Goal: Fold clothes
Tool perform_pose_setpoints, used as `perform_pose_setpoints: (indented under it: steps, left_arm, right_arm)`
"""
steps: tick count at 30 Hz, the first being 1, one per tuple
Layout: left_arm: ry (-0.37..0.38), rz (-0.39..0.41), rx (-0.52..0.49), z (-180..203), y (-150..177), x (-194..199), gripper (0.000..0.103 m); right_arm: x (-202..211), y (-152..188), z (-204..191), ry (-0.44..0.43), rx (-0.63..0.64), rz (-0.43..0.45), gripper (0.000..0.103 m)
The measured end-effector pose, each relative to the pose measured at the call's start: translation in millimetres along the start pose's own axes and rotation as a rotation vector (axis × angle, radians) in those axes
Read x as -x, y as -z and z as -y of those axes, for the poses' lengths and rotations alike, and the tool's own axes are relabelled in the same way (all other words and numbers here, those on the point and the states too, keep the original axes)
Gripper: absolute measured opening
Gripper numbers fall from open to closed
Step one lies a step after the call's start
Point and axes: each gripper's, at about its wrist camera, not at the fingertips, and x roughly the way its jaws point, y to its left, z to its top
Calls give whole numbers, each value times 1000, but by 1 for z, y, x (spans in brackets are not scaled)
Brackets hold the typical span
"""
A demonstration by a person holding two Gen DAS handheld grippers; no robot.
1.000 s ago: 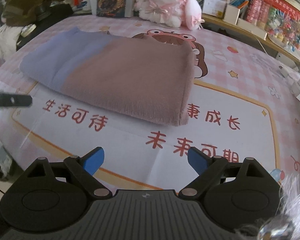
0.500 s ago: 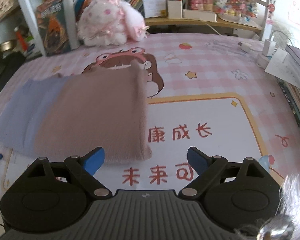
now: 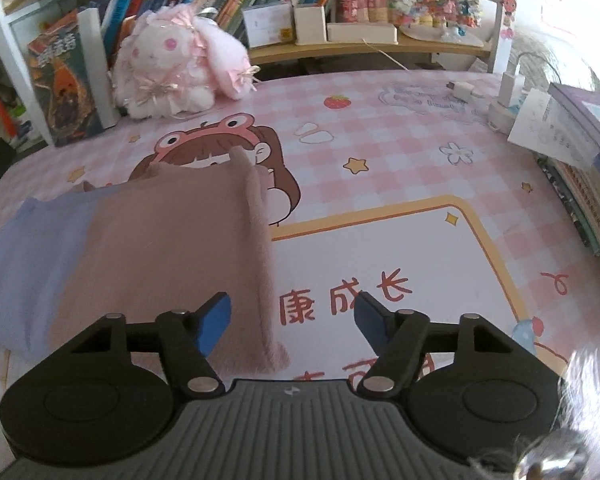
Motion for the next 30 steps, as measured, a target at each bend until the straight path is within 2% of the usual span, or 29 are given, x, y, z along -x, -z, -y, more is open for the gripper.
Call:
perform_pose_setpoints:
  steps: [4,8,10,12,14,17,19,20,30]
  left_arm:
    - [-9,66,-116,1,-14,15,16]
    - [-14,84,-127,-14,-26,22,18]
    - [-1,71,-100,-19,-28,21,25]
    - [33,66,-67,-22,-28,20,41]
    - [55,75,-46,-22,-27,18,49]
    - [65,89,-44,-19,-26,15,45]
    - [38,96,-54,-17,-25,14,32]
    - [13,100,-60,-17,-25,13,20]
    - [1,105,-92,-20,-27,14,17]
  right_arm:
    - [-15,-6,1,-5,-21,-33,51]
    - [-24,-9,-7,-47,-6,-57,38]
    - [-28,-10,-13,-79,7,-72,36]
    - [-30,-12,-18,-93,13,-70,35]
    - [-29,-15,-21,-74,8,-43,36]
    - [-27,-24,-18,-76,-20,-10,41]
    - [-27,-30,-15,-121,-51,-3,43]
    - [-30,-32,-15,-135,-57,-11,45]
    - [-63,-40,-15,-221,-84,-125,41]
